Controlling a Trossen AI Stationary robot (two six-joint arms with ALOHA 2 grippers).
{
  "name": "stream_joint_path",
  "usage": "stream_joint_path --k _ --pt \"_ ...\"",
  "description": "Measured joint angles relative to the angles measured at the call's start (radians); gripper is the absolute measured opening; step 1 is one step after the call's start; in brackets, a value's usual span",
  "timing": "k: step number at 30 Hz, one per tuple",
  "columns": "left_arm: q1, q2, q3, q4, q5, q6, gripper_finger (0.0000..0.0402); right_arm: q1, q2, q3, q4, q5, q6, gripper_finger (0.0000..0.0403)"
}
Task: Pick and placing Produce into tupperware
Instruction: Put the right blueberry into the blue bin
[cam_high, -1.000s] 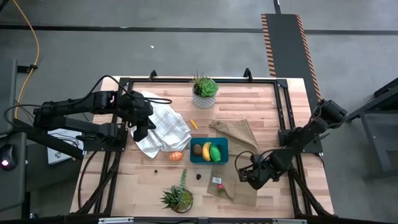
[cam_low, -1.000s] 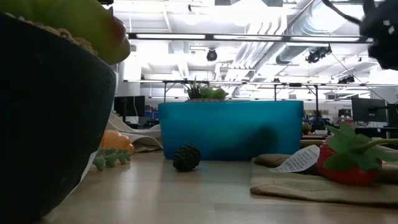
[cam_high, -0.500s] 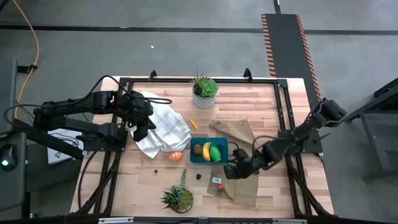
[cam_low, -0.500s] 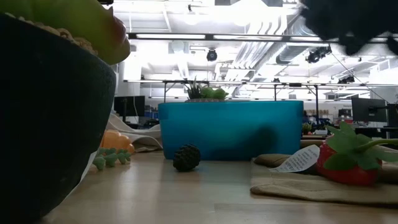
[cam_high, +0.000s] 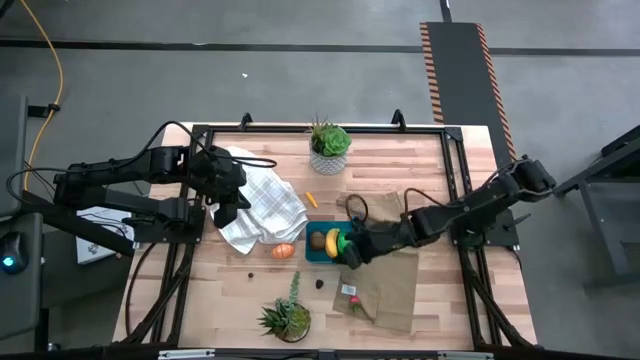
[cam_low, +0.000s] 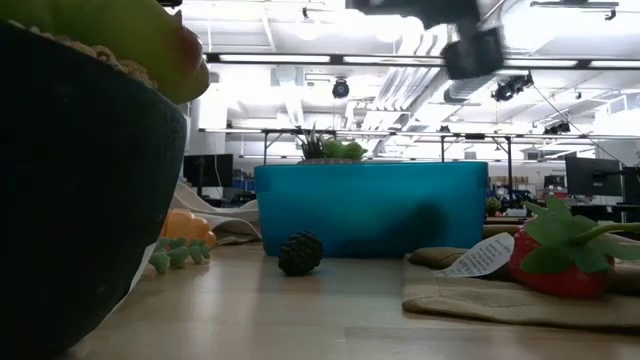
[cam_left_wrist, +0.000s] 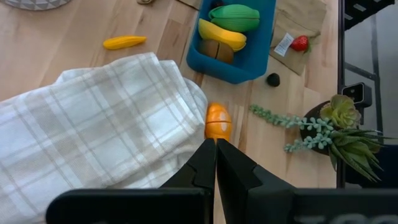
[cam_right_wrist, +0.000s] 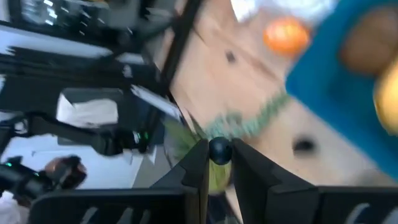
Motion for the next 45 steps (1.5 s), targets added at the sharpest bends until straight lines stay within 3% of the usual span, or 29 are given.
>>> stream_joint_path --k 10,20,26,31,37,45 --pt "0.0 0.0 0.0 0.0 0.0 0.0 0.0003 -0.087 0.0 0.0 0.145 0.127 -0.24 0.0046" --pt "0.0 0.0 0.0 0.0 -0.001 0.0 0.0003 -0.13 -0.003 0.0 0.396 0.355 -0.546 0.0046" --pt "0.0 0.0 0.0 0.0 -0.002 0.0 0.0003 -0.178 -0.091 0.0 0.422 0.361 -0.697 0.0046" --pt "0.0 0.0 0.0 0.0 -0.004 0.001 0.0003 -0.236 -0.237 0.0 0.322 0.307 -0.8 0.0046" --pt "0.0 0.0 0.0 0.0 -0.003 0.0 0.0003 -0.313 -0.38 0.044 0.053 0.219 -0.841 0.0046" --pt "0.0 0.0 0.0 0.002 -0.003 -0.022 0.0003 -0.396 -0.317 0.349 -0.509 0.089 -0.926 0.0046"
